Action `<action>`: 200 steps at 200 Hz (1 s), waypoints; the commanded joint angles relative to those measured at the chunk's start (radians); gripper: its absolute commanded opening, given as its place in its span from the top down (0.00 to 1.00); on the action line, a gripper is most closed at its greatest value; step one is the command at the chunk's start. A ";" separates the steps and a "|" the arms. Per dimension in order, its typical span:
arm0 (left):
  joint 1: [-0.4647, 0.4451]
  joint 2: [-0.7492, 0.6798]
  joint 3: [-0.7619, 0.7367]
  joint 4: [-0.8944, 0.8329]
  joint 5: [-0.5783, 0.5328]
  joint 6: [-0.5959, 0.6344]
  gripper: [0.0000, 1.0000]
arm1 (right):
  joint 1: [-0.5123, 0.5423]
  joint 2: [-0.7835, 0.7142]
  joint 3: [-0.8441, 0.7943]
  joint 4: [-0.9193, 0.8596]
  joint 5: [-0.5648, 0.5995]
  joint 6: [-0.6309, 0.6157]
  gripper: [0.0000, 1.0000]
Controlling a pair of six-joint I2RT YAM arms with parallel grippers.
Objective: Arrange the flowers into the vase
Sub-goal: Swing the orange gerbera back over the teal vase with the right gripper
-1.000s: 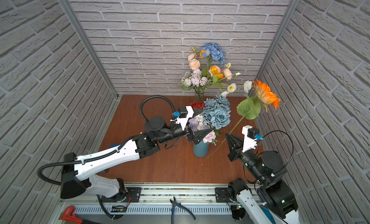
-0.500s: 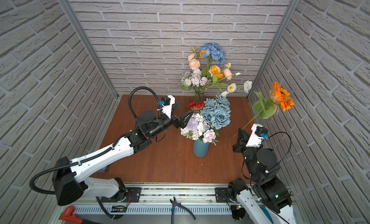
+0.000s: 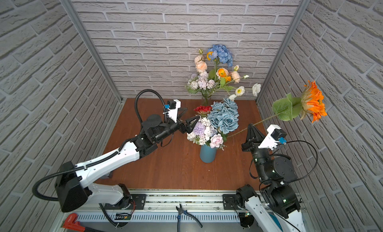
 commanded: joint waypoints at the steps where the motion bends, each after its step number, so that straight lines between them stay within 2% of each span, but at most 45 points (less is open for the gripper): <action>1: 0.009 0.001 -0.014 0.056 0.014 -0.020 0.02 | -0.002 0.044 -0.014 0.097 -0.073 0.051 0.94; 62: 0.009 0.008 -0.020 0.068 0.024 -0.030 0.02 | -0.002 0.076 -0.040 0.038 -0.135 0.060 0.94; 115: 0.009 0.028 -0.011 0.080 0.038 -0.044 0.02 | -0.001 0.098 -0.111 0.073 -0.148 0.034 0.94; 149: 0.009 0.038 -0.007 0.082 0.041 -0.048 0.02 | -0.001 0.129 -0.122 0.075 -0.211 0.011 0.94; 200: 0.009 0.055 -0.001 0.098 0.058 -0.067 0.02 | -0.001 0.116 -0.216 0.068 -0.244 0.067 0.94</action>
